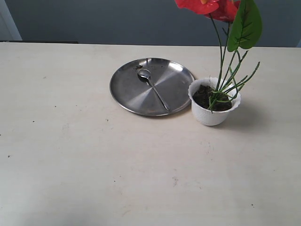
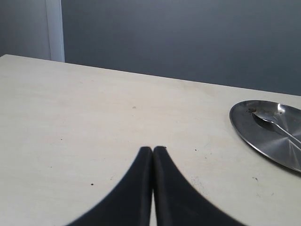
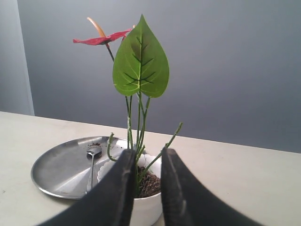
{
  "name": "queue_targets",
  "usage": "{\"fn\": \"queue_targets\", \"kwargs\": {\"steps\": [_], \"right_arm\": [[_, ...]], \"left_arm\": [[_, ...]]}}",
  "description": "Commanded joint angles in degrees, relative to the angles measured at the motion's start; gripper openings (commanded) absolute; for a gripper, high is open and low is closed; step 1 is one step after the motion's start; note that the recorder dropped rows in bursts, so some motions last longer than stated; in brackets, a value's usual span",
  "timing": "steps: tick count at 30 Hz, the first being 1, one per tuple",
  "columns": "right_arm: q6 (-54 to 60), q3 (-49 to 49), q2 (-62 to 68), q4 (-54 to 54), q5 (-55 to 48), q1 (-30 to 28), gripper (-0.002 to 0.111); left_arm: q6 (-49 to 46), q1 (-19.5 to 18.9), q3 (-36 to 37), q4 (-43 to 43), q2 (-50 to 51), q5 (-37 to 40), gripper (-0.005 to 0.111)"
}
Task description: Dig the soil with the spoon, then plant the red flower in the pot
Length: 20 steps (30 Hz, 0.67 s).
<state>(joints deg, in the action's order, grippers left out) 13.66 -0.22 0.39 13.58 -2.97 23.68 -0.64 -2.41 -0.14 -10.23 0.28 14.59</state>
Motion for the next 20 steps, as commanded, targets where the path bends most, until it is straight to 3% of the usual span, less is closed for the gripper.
{"fn": "queue_targets", "kwargs": {"steps": [1,20], "right_arm": [[0.2,0.2,-0.4,0.0,0.0,-0.3,0.020],[0.2,0.2,-0.4,0.0,-0.6,-0.3,0.020]], "left_arm": [[0.1,0.4,0.1,0.1,-0.3,-0.9,0.000],[0.1,0.4,0.1,0.1,-0.3,-0.9,0.000]]}}
